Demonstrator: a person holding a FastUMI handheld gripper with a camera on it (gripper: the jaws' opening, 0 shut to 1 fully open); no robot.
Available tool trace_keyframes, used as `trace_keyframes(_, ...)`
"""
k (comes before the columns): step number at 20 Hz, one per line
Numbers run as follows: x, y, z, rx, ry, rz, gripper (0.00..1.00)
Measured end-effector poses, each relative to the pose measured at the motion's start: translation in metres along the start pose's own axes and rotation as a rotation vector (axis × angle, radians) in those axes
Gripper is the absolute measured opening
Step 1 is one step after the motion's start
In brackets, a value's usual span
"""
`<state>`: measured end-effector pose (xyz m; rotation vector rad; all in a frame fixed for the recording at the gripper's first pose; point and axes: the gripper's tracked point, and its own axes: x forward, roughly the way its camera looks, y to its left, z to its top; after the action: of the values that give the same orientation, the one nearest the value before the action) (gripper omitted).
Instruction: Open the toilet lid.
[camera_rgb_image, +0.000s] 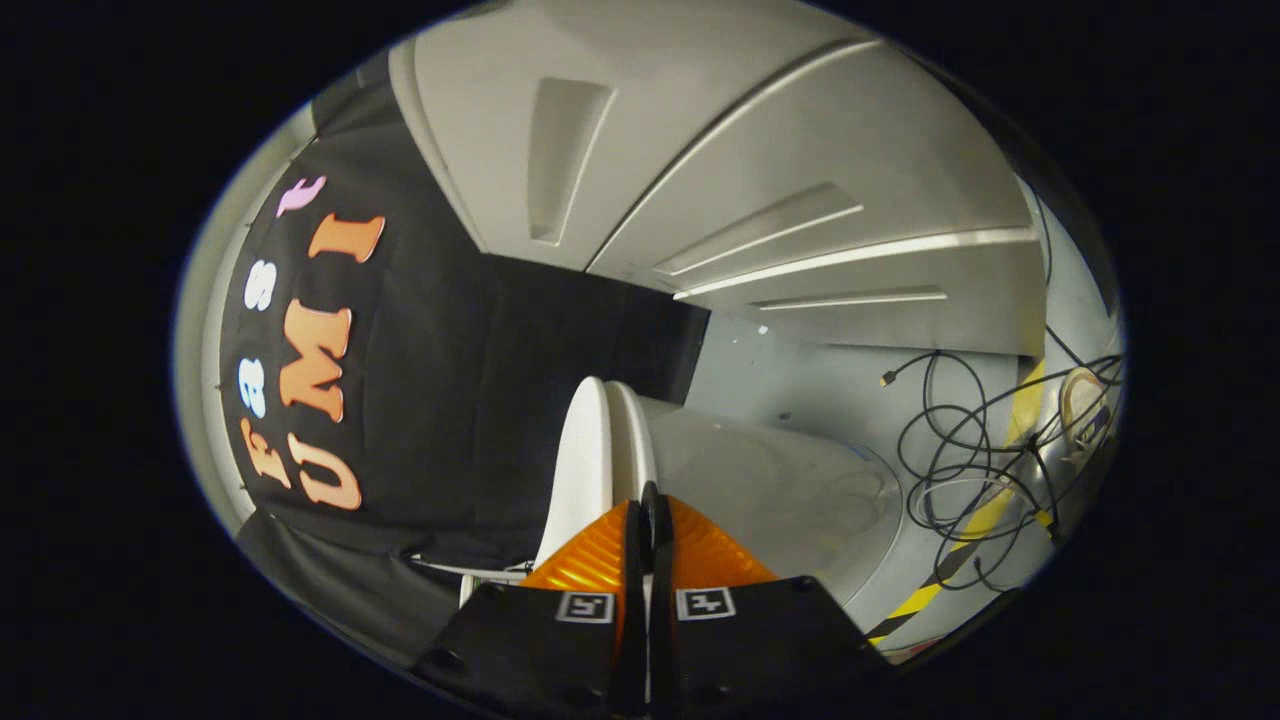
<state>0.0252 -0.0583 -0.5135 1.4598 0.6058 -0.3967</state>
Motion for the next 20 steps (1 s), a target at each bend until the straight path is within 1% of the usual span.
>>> trace_keyframes(2, 0.003, -0.006, -0.006, 0.006, -0.016, 0.013, 0.09)
trace_keyframes(6, 0.002, 0.003, -0.002, 0.015, -0.052, 0.027, 0.08)
trace_keyframes(9, -0.008, 0.022, -0.001, 0.016, -0.103, 0.064, 0.08)
trace_keyframes(15, -0.026, 0.08, 0.0, -0.1, -0.172, 0.091, 0.08)
trace_keyframes(18, -0.039, 0.117, -0.003, -0.154, -0.194, 0.137, 0.08)
trace_keyframes(20, -0.042, 0.142, -0.012, -0.253, -0.184, 0.147, 0.08)
